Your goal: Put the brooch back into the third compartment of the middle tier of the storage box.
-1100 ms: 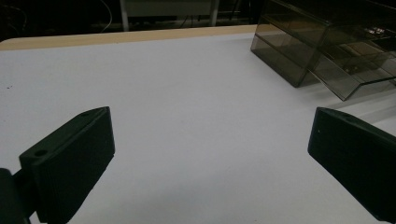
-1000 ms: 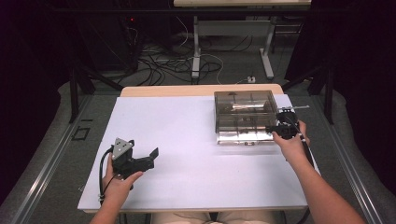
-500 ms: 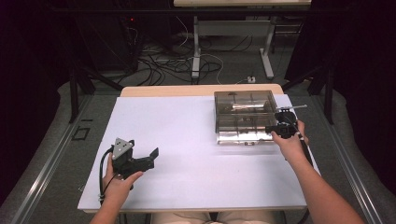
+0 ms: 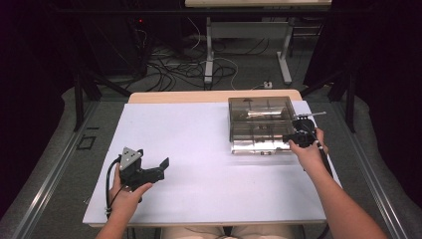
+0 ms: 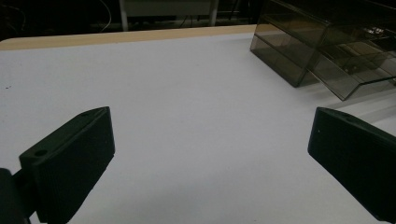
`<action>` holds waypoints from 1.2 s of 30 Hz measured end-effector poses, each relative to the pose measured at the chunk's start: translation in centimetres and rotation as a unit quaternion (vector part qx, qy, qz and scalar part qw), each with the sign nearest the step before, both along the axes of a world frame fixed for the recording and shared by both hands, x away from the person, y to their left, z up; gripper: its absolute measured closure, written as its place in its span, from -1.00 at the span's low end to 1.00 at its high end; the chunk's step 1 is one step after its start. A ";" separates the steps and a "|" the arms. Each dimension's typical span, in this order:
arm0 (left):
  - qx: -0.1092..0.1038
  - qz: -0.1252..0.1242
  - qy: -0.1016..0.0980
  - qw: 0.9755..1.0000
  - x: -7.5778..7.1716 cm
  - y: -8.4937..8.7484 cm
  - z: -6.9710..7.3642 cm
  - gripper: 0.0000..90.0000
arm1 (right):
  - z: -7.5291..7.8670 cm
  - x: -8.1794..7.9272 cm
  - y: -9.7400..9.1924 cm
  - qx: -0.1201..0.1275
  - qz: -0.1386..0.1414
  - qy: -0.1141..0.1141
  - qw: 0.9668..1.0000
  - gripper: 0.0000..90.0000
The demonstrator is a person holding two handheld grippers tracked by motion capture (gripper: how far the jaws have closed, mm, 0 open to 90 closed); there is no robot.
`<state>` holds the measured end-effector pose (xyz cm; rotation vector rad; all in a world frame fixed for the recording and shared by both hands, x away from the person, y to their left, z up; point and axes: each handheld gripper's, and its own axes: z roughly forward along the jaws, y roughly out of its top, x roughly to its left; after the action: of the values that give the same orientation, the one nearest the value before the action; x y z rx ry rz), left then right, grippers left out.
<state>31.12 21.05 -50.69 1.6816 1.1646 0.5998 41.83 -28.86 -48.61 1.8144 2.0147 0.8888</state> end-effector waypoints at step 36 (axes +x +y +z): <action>0.004 0.000 0.001 1.000 0.0 0.0 0.0 -0.98 | 0.3 -0.4 0.3 -0.005 0.038 -0.023 0.999 0.43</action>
<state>31.15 21.06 -50.72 1.6897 1.1643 0.6029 41.42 -28.60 -48.34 1.7055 2.0689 0.9304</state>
